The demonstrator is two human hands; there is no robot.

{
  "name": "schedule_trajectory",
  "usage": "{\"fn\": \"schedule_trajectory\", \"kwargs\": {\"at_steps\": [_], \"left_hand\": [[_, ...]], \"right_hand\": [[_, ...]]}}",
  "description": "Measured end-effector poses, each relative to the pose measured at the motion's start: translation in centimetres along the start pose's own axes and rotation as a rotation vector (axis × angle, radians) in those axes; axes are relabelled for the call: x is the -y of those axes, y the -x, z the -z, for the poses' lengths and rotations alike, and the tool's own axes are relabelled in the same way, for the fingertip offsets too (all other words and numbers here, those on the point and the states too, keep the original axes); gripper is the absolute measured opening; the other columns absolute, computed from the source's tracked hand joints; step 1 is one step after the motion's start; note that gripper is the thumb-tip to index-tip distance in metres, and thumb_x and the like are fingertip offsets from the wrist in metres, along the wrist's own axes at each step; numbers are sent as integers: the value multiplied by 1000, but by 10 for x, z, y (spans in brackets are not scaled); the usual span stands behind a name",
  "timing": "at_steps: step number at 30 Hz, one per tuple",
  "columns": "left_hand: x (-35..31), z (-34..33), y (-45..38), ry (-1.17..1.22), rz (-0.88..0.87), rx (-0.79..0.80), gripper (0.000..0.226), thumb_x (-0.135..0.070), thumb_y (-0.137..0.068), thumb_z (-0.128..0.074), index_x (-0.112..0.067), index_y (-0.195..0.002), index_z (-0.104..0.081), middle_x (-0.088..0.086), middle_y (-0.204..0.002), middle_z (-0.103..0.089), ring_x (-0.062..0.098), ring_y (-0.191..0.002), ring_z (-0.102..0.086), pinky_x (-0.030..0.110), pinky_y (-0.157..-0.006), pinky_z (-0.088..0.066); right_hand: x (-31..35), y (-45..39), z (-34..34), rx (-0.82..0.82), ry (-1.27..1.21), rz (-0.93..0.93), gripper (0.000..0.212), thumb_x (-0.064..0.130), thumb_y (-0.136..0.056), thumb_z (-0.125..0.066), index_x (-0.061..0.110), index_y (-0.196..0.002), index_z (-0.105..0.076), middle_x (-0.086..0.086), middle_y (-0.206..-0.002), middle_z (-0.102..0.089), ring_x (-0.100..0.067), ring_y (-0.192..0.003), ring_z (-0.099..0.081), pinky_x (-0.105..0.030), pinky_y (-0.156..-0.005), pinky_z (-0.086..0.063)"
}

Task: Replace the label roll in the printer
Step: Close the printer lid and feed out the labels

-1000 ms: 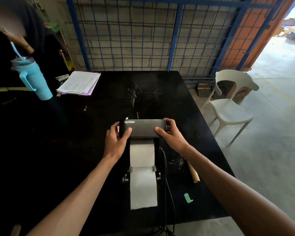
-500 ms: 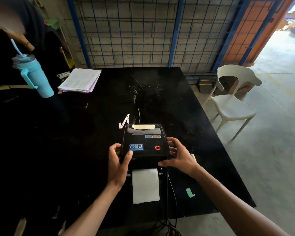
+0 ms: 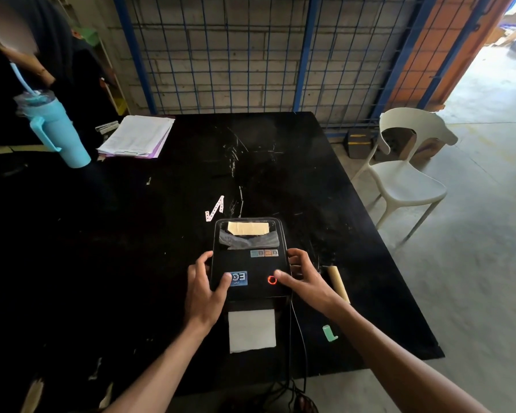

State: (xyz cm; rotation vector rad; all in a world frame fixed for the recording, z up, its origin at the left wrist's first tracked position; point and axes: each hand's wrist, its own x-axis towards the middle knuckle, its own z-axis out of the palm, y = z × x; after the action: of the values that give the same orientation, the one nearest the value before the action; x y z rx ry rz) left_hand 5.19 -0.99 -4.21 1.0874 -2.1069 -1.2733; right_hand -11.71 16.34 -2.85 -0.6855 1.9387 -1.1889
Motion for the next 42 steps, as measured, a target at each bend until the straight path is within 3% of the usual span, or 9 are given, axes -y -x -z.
{"fn": "schedule_trajectory", "kwargs": {"at_steps": [3,7,13,19,24,29,32,37,42], "left_hand": [[-2,-2,-8,-41,16,-10,84,-67,-72,-49,-28,-144,-33,10,-142,-37,15,-117,-44,28,-77,-39],[-7,-10,-14,-81,29,-39,68,-49,-87,-59,-23,-145,-34,14,-144,-38,27,-124,-47,30,-80,-40],[-5,-14,-14,-75,17,-65,63,-37,-88,-64,-20,-143,-36,15,-143,-38,28,-125,-47,29,-81,-41],[-2,-15,-14,-64,24,-73,65,-39,-87,-65,-21,-143,-36,14,-145,-37,28,-128,-45,29,-84,-40],[7,-18,-10,-116,-12,-51,67,-43,-89,-60,-22,-145,-31,14,-145,-37,28,-125,-48,29,-80,-43],[13,-20,-8,-208,-45,-9,78,-68,-83,-33,-33,-151,-20,10,-142,-36,23,-119,-51,27,-71,-47],[14,-18,-6,-276,-56,-18,80,-74,-81,-21,-37,-151,-16,8,-139,-39,23,-115,-54,32,-69,-56],[8,-18,-5,-343,-66,-50,71,-66,-88,-26,-35,-151,-17,6,-140,-42,23,-112,-58,36,-64,-58],[9,-18,-4,-327,-57,-47,69,-64,-90,-30,-35,-151,-18,7,-139,-42,25,-114,-57,38,-66,-58]], "right_hand": [[7,-8,-5,-18,-25,12,81,53,-86,-69,28,-149,-25,-1,-143,-45,-18,-128,-51,-35,-102,-51],[10,-17,-17,-82,-60,18,70,47,-90,-65,29,-143,-24,-7,-141,-41,-22,-127,-52,-47,-104,-53],[5,-21,-22,-171,-66,38,51,35,-100,-55,25,-142,-27,-8,-134,-43,-24,-125,-53,-46,-98,-56],[2,-22,-24,-184,-83,32,50,30,-102,-52,21,-144,-26,-8,-133,-44,-24,-122,-55,-42,-94,-59],[-6,-22,-29,-204,-52,33,46,31,-102,-52,28,-141,-27,4,-128,-46,-22,-121,-57,-48,-97,-57],[-8,-23,-30,-204,18,47,41,44,-102,-44,41,-137,-24,9,-129,-44,-22,-116,-61,-52,-93,-58],[-8,-21,-35,-215,48,57,36,42,-104,-40,43,-136,-23,10,-129,-42,-20,-109,-64,-53,-90,-58],[-3,-19,-38,-251,77,47,40,40,-105,-36,35,-142,-22,14,-125,-41,-10,-94,-61,-49,-90,-58],[-8,-23,-39,-242,49,40,38,45,-104,-37,43,-138,-21,11,-125,-50,-18,-103,-67,-53,-90,-58]]}}
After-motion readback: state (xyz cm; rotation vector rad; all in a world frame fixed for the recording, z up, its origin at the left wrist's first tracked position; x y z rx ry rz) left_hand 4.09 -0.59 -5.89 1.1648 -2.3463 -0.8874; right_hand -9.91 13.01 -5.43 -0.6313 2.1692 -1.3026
